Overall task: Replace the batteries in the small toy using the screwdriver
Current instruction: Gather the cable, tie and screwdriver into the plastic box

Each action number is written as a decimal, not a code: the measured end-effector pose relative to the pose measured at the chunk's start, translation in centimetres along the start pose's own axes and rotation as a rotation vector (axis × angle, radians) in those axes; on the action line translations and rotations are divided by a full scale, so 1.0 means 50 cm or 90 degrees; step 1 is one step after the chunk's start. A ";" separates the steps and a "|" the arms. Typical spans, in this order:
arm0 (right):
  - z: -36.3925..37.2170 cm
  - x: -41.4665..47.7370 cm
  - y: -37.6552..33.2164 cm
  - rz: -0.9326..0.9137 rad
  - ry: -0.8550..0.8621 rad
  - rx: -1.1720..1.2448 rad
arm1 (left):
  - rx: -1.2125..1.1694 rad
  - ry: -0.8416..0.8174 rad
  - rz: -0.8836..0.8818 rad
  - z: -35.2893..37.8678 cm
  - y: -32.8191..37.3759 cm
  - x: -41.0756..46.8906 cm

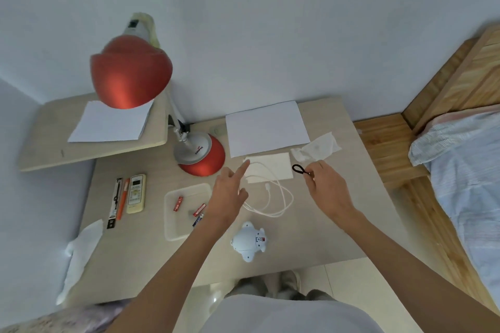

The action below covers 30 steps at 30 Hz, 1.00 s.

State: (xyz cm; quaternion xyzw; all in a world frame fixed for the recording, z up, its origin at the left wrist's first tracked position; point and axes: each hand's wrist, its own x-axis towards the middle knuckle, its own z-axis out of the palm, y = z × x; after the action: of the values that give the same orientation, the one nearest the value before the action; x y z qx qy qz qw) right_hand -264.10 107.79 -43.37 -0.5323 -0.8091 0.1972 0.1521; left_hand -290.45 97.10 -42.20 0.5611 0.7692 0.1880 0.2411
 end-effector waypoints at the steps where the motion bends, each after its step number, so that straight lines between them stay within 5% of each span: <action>1: 0.005 0.004 -0.020 -0.012 -0.002 0.004 | -0.005 0.012 -0.011 -0.016 -0.014 -0.010; 17: 0.207 0.024 -0.382 -0.150 -0.077 0.043 | -0.005 0.071 -0.146 -0.225 -0.332 -0.147; 30: 0.382 -0.023 -0.430 0.015 -0.156 -0.028 | -0.028 -0.025 -0.056 -0.120 -0.460 -0.079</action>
State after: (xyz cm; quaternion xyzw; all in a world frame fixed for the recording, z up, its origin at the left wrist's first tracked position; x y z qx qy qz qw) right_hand -289.61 96.10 -49.82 -0.5169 -0.8195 0.2445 0.0380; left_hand -310.71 86.34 -49.54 0.5247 0.7839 0.1832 0.2768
